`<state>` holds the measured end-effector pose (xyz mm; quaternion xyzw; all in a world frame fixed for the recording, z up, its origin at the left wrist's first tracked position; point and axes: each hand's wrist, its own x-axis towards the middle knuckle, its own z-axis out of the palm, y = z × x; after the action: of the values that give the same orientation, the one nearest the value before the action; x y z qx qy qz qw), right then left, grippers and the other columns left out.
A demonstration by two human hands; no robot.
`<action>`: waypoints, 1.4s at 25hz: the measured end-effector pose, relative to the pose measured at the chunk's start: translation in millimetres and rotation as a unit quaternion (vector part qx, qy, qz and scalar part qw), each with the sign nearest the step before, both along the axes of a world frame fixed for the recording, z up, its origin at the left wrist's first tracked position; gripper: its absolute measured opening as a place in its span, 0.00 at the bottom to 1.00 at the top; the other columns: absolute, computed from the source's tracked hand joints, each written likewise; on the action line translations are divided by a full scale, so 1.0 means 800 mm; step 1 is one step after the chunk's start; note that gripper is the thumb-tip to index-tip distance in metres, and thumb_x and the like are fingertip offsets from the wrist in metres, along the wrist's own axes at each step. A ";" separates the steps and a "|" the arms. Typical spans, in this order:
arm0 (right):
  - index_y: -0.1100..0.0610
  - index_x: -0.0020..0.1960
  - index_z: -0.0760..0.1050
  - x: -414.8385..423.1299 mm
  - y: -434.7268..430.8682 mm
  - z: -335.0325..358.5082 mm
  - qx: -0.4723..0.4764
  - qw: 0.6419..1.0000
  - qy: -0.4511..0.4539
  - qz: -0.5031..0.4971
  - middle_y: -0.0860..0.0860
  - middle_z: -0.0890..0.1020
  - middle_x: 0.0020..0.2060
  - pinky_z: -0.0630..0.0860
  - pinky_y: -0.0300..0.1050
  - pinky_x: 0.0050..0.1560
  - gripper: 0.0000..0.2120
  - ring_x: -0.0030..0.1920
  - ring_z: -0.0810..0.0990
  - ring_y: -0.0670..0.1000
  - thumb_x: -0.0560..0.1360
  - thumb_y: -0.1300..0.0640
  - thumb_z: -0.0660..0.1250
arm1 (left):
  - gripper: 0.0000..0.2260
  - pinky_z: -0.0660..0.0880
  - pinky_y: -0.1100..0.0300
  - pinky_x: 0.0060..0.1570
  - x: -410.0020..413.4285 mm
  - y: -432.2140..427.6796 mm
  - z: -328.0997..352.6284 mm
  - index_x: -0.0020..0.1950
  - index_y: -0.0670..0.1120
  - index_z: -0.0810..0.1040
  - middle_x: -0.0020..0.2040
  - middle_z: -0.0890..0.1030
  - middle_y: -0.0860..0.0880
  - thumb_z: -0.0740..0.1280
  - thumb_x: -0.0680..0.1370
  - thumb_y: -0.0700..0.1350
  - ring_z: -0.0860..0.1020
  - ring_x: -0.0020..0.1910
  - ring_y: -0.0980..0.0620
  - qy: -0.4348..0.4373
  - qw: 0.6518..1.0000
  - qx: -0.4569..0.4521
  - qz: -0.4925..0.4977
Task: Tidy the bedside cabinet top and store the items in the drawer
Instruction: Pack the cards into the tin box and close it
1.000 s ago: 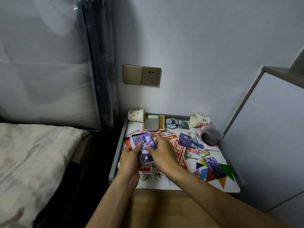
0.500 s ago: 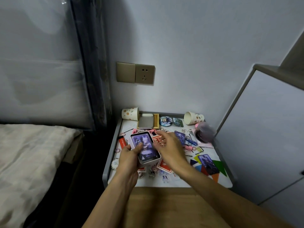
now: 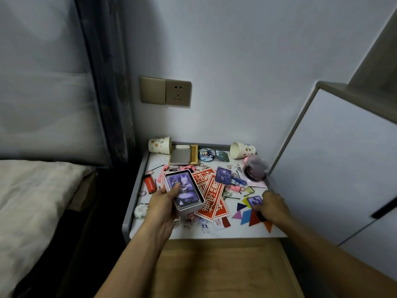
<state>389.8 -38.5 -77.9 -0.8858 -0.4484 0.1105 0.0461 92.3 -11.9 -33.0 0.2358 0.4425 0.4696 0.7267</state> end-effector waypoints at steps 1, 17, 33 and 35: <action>0.56 0.55 0.72 0.000 0.002 -0.001 0.000 1.000 0.007 -0.001 0.53 0.79 0.49 0.79 0.46 0.49 0.20 0.49 0.78 0.50 0.72 0.44 0.72 | 0.06 0.83 0.50 0.34 -0.001 0.001 0.000 0.54 0.38 0.77 0.42 0.86 0.42 0.66 0.79 0.39 0.85 0.37 0.45 0.000 1.000 -0.002 0.001; 0.60 0.55 0.72 -0.009 0.020 0.006 0.060 0.994 0.088 -0.019 0.54 0.78 0.44 0.80 0.49 0.47 0.20 0.47 0.79 0.53 0.69 0.54 0.76 | 0.09 0.82 0.51 0.39 -0.003 0.006 -0.001 0.57 0.37 0.78 0.44 0.86 0.41 0.66 0.79 0.40 0.85 0.37 0.45 0.007 1.000 0.003 -0.002; 0.67 0.62 0.70 -0.069 0.138 0.035 0.100 0.956 0.250 -0.114 0.64 0.80 0.55 0.79 0.51 0.44 0.20 0.48 0.82 0.59 0.75 0.58 0.71 | 0.09 0.82 0.52 0.36 -0.026 0.019 0.001 0.57 0.39 0.78 0.47 0.86 0.40 0.66 0.80 0.41 0.85 0.42 0.44 -0.031 0.999 -0.004 0.042; 0.66 0.61 0.71 -0.075 0.146 0.034 0.073 0.964 0.231 -0.111 0.63 0.80 0.55 0.73 0.45 0.33 0.21 0.41 0.79 0.55 0.74 0.57 0.73 | 0.07 0.82 0.53 0.33 -0.026 0.023 0.001 0.55 0.39 0.78 0.44 0.86 0.41 0.66 0.80 0.40 0.85 0.38 0.46 -0.036 0.998 -0.006 0.050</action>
<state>329.5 78.3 -50.9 -0.8748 -0.3311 0.2728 0.2250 71.4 6.7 -32.1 0.1921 0.4300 0.5109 0.7192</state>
